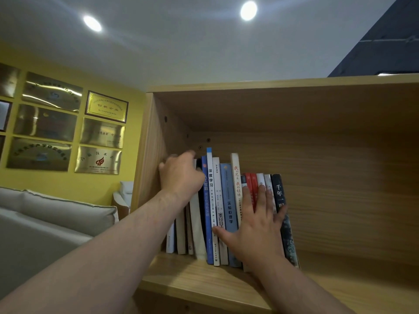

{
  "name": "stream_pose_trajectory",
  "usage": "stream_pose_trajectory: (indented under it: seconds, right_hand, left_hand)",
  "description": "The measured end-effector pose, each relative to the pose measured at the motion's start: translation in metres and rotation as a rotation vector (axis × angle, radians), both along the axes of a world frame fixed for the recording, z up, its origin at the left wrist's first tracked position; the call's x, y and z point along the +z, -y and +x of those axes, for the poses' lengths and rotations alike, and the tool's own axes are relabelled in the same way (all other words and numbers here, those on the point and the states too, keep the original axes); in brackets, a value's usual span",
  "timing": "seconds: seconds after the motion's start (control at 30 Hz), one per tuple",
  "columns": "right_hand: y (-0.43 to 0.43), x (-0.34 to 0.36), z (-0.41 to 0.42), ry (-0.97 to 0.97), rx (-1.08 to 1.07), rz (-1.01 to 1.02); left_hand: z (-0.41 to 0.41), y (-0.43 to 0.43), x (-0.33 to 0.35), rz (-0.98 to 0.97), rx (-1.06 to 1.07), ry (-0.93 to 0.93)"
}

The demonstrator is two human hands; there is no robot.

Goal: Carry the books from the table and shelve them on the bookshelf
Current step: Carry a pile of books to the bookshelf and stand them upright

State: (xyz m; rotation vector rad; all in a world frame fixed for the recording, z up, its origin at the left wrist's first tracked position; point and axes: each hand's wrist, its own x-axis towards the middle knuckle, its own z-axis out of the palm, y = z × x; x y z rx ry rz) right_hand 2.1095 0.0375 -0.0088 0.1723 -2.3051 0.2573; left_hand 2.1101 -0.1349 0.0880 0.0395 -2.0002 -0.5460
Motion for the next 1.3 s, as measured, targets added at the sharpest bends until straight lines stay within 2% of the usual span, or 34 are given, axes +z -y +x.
stream_pose_trajectory:
  seconds: [0.07, 0.13, 0.2, 0.23, 0.3, 0.37, 0.47, 0.6, 0.83, 1.03, 1.2, 1.3]
  right_hand:
    - [-0.001, 0.000, -0.001, 0.004, -0.005, 0.006]
    - [-0.001, 0.000, -0.002, 0.001, -0.006, 0.005]
    - [-0.001, 0.000, -0.003, 0.003, -0.004, 0.003]
    - [-0.001, -0.001, -0.003, 0.001, -0.004, 0.007]
    - [-0.001, -0.002, -0.003, -0.019, -0.002, 0.007]
    - [-0.001, -0.003, -0.004, -0.037, 0.005, -0.001]
    - [-0.002, -0.004, -0.004, -0.038, 0.007, 0.001]
    - [-0.002, -0.003, -0.004, -0.017, -0.007, 0.018]
    - [-0.003, -0.006, -0.006, -0.012, -0.010, 0.032]
    - [-0.008, -0.009, -0.005, -0.027, 0.022, 0.036]
    - [-0.011, -0.009, -0.004, -0.041, 0.080, 0.055]
    - [-0.007, -0.010, -0.005, -0.055, 0.122, 0.061]
  left_hand:
    - [0.005, 0.000, -0.010, 0.085, -0.080, -0.149]
    - [0.009, 0.000, -0.024, 0.351, -0.319, -0.225]
    - [0.008, -0.003, -0.044, 0.602, -0.537, -0.189]
    - [0.005, -0.006, -0.057, 0.630, -0.552, -0.124]
    - [0.001, -0.015, -0.081, 0.627, -0.512, 0.009]
    - [0.000, -0.017, -0.094, 0.627, -0.489, 0.045]
    - [0.011, -0.011, -0.093, 0.577, -0.495, -0.020]
    - [0.033, -0.003, -0.093, 0.607, -0.507, -0.161]
    - [0.047, -0.001, -0.096, 0.594, -0.473, -0.061]
    - [0.066, 0.005, -0.099, 0.589, -0.490, -0.073]
    - [0.114, 0.028, -0.101, 0.585, -0.419, -0.182]
    - [0.124, 0.047, -0.105, 0.683, -0.509, -0.239]
